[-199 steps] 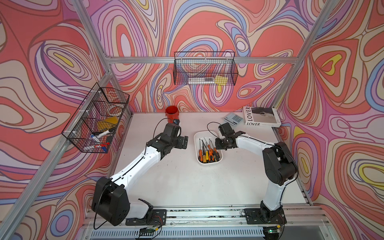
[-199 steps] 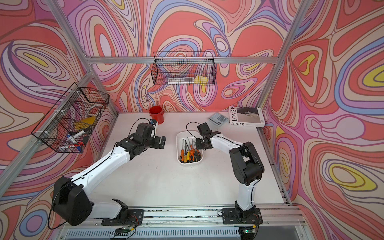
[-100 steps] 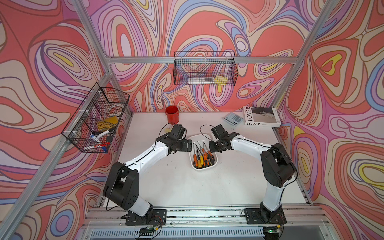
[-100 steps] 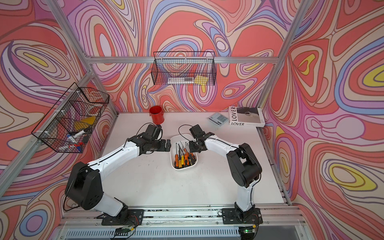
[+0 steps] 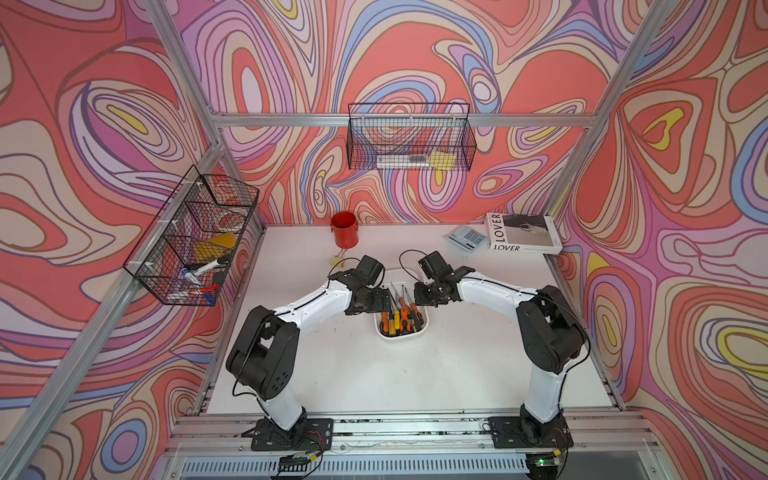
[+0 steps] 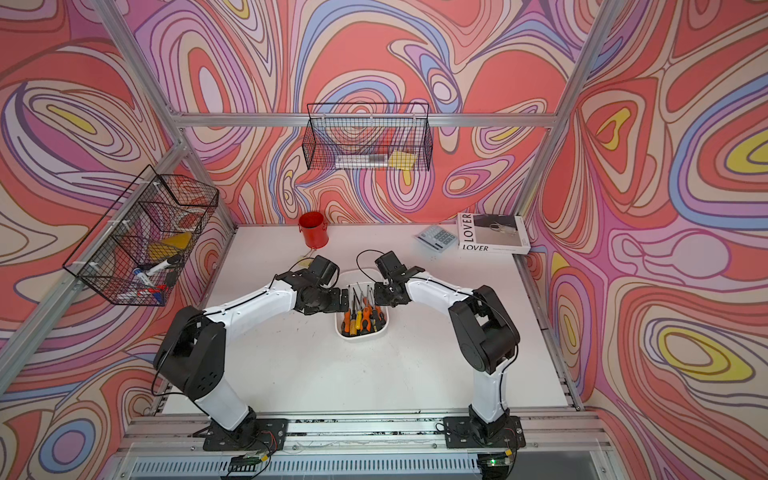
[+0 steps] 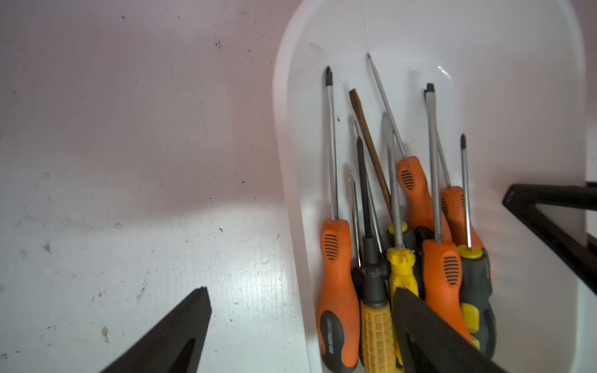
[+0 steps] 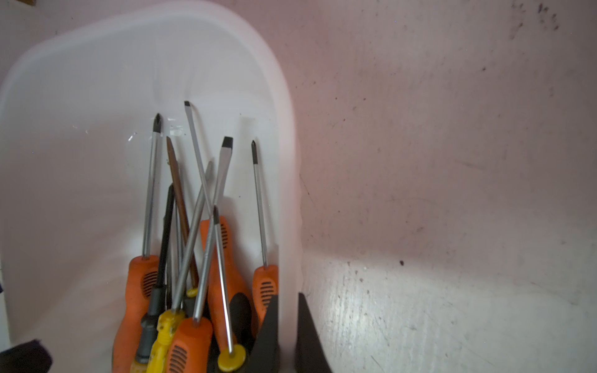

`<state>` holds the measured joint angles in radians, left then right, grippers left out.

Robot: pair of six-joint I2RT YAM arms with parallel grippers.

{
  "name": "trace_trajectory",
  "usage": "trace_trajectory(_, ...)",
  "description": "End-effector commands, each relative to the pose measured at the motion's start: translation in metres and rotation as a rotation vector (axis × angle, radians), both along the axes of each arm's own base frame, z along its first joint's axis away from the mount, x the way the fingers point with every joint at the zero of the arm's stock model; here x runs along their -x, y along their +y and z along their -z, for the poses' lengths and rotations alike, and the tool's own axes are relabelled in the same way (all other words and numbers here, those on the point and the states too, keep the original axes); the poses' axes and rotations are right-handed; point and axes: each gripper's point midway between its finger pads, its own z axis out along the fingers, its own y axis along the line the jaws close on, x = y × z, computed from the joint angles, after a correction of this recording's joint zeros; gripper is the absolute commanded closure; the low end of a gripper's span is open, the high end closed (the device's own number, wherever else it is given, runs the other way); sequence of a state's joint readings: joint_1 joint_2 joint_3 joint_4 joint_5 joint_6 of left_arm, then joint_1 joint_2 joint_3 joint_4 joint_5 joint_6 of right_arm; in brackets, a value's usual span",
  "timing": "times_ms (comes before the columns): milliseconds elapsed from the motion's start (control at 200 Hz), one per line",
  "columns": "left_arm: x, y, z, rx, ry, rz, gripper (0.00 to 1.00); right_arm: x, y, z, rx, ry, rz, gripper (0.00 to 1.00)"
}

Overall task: Take out the screwdriver from the storage box
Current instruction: Move the storage box to the center of the board, then pick up the storage box at the center of the board.

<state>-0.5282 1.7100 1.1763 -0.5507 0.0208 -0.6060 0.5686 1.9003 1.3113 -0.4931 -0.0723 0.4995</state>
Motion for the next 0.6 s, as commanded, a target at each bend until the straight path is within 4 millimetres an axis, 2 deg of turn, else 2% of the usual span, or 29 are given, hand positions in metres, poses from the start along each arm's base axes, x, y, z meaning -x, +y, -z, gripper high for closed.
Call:
trace_trajectory(0,0.003,0.003,0.009,-0.063,0.045,-0.020,0.14,-0.002,0.014,-0.004,-0.057,-0.003,0.003,1.00)
trace_trajectory(85,0.004,0.003,0.016,-0.070,0.059,-0.024,0.18,-0.002,0.011,-0.007,-0.054,-0.019,0.006,1.00)
trace_trajectory(230,-0.001,0.002,0.019,-0.073,0.053,-0.034,0.37,-0.003,0.008,-0.013,-0.049,-0.047,0.007,0.64)
trace_trajectory(331,-0.005,0.003,0.018,-0.085,0.041,-0.038,0.49,-0.003,0.006,-0.013,-0.039,-0.050,0.011,0.45)
trace_trajectory(421,-0.010,0.003,0.019,-0.103,0.038,-0.035,0.60,-0.001,0.004,-0.013,-0.030,-0.050,0.009,0.32)
trace_trajectory(476,-0.012,0.003,0.020,-0.112,0.039,-0.031,0.62,-0.001,0.002,-0.014,-0.024,-0.052,0.012,0.19)
trace_trajectory(531,-0.015,0.002,0.022,-0.118,0.037,-0.030,0.63,-0.002,-0.001,-0.016,-0.010,-0.059,0.017,0.13)
trace_trajectory(596,-0.018,0.003,0.023,-0.129,0.032,-0.030,0.68,-0.002,-0.006,-0.019,0.010,-0.069,0.030,0.07)
